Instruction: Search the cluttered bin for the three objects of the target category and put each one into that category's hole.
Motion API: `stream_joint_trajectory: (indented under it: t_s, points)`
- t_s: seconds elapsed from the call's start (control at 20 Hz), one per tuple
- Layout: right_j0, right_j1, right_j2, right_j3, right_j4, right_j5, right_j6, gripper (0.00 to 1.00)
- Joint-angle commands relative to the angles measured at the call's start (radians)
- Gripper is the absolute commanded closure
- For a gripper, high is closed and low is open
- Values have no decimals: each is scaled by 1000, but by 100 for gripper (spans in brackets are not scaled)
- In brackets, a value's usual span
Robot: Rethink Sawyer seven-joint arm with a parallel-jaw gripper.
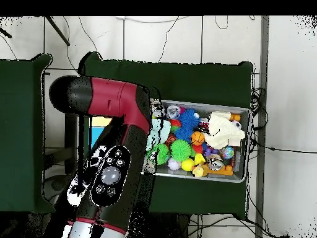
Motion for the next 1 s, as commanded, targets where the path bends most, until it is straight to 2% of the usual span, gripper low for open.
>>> stream_joint_trajectory:
  t_s: [0.05,0.6,1.0]
  points:
    - [5,30,47,142,-66,-32,141,100]
    - [21,77,32,111,-76,-33,155,100]
    - [18,88,53,144,-64,-100,147,100]
